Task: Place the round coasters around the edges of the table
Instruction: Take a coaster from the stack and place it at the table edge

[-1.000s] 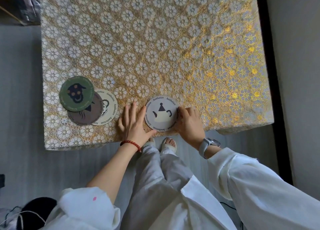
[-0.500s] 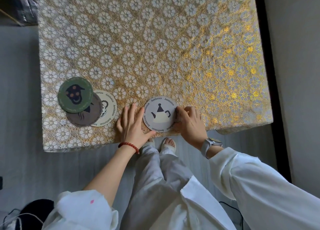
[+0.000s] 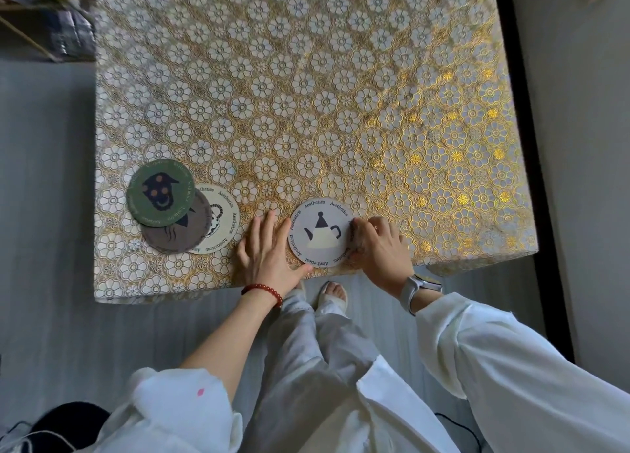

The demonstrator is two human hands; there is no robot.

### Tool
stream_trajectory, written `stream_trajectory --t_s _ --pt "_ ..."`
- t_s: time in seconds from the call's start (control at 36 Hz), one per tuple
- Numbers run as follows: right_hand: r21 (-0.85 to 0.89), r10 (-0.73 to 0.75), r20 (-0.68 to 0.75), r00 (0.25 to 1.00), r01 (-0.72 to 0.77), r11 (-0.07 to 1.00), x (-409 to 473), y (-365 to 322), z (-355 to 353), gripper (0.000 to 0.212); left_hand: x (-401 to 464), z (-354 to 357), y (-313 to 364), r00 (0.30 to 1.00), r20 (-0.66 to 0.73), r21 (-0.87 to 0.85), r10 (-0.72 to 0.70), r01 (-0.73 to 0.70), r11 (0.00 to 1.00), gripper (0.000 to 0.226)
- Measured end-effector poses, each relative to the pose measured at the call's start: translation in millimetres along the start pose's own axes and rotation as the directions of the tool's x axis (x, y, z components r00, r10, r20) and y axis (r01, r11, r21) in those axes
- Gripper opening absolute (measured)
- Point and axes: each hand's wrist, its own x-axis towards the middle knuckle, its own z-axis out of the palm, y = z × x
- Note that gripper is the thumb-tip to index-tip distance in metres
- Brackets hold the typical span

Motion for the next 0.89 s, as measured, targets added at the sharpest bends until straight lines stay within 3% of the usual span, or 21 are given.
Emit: stream_trajectory --t_s 0.44,0.58,0.64,0.69,0.89 --pt "0.007 0.059 0.039 0.998 -0.059 0.998 -3 -12 -9 0.054 4 2 -4 0.999 0.027 -0.042 0.021 -0.019 0.999 0.098" --pt "0.007 0.098 0.011 0.995 -0.098 0.995 -11 -28 -16 0.051 -2 -15 -11 1.000 0.017 -0.283 -0.001 0.006 0.959 0.070" --pt "-0.030 0.069 -0.036 0.997 -0.070 0.997 -13 -40 -18 0.046 -10 -26 -18 0.998 -0.006 -0.404 -0.065 0.057 0.913 0.056" --pt "-0.055 0.004 -0.036 0.999 -0.006 0.998 -14 -56 -19 0.041 -20 -37 -31 0.994 -0.024 -0.422 -0.110 0.090 0.902 0.049" --pt "0.041 -0.197 0.202 0.959 0.193 0.980 -9 -145 -8 0.033 -55 -84 -98 0.969 -0.140 -0.349 -0.202 0.142 0.926 0.034"
